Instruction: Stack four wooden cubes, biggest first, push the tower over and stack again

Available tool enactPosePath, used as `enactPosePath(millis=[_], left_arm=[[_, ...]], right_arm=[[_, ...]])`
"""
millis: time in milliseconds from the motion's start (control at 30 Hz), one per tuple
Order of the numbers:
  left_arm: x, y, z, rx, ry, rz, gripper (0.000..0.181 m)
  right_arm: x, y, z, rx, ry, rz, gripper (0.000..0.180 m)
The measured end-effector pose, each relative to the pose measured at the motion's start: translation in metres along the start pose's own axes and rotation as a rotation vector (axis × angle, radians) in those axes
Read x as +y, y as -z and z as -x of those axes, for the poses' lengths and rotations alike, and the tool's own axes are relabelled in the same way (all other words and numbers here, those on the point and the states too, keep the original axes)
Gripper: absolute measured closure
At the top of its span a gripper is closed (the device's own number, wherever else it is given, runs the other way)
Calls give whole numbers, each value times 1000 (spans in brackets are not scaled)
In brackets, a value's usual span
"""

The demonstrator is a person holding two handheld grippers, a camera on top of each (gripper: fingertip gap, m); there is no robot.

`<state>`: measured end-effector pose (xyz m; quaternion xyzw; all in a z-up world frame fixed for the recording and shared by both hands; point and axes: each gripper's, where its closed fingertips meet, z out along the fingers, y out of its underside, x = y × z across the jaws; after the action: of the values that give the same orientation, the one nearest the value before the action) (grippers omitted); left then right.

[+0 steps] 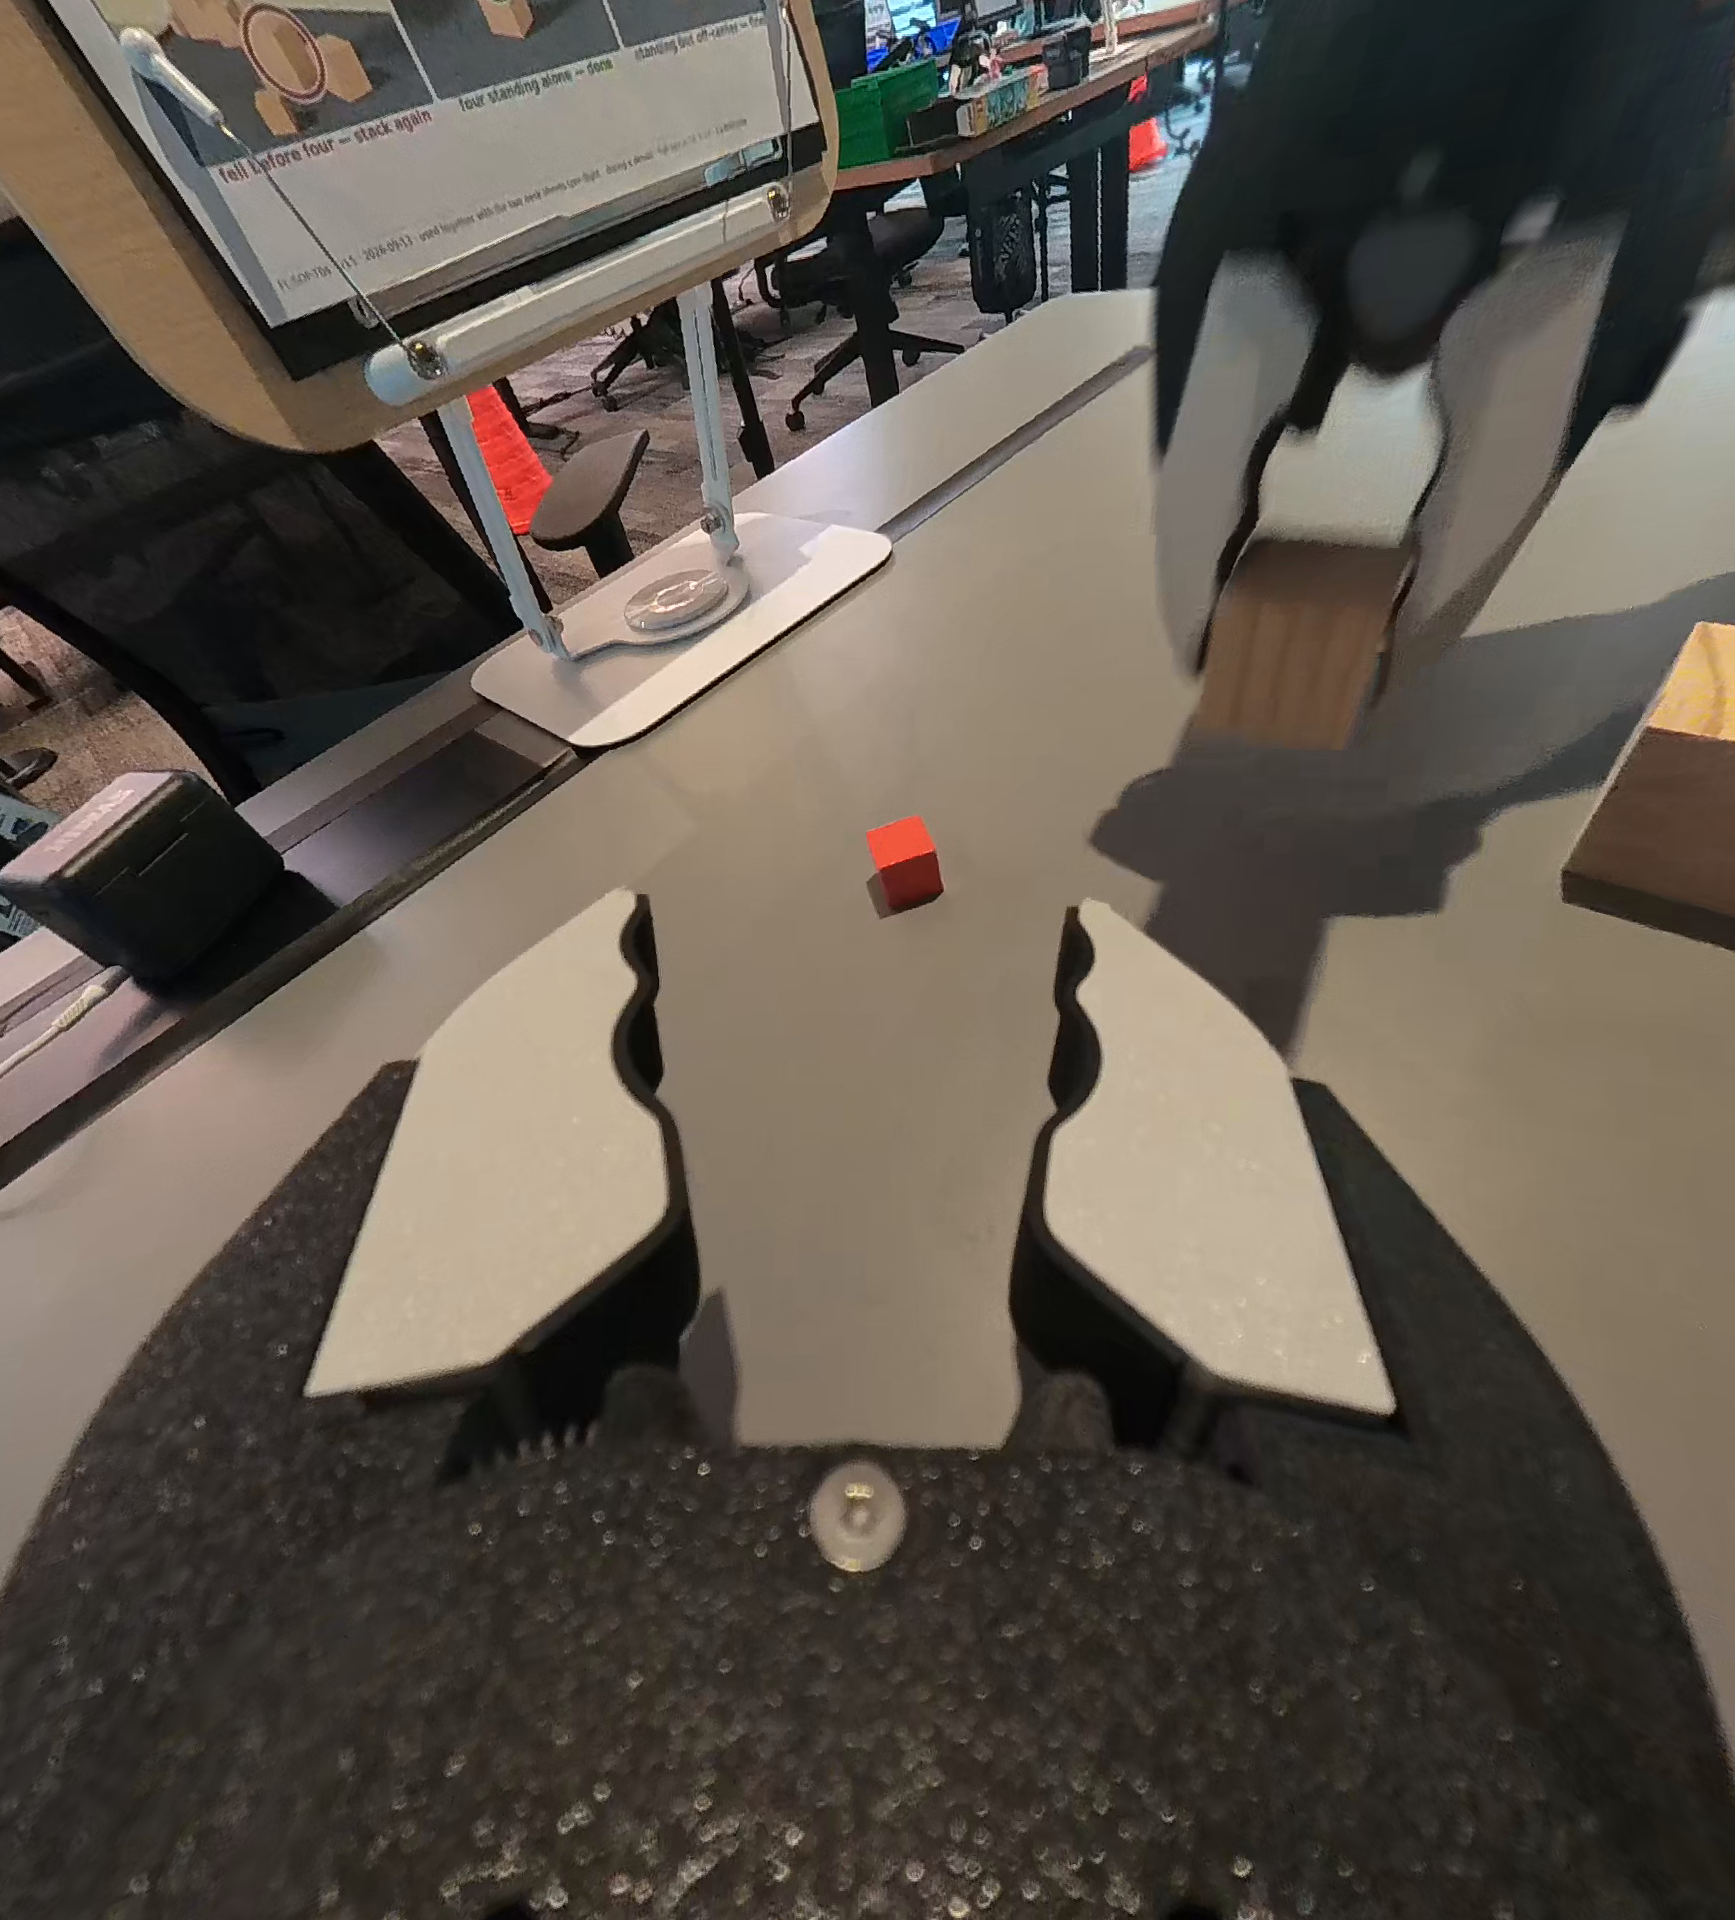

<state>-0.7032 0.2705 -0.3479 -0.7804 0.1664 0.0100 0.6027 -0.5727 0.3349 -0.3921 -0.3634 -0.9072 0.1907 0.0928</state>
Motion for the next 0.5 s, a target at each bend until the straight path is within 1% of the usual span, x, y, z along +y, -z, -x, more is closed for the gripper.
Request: enactPosePath(millis=[33, 133, 233, 367, 500], left_arm=[[0, 0, 0, 1, -1, 0, 107], [-1, -1, -2, 6, -2, 2, 107], [-1, -1, -4, 6, -11, 4, 108], [-4, 0, -5, 7, -14, -5, 108], [-2, -1, -6, 8, -15, 3, 108]], right_arm=[[1, 10, 4, 18, -23, 8, 135], [7, 34, 26, 50, -68, 52, 135], [12, 42, 57, 38, -115, 72, 135], [18, 37, 88, 25, -189, 83, 135], [20, 26, 102, 6, -226, 68, 135]])
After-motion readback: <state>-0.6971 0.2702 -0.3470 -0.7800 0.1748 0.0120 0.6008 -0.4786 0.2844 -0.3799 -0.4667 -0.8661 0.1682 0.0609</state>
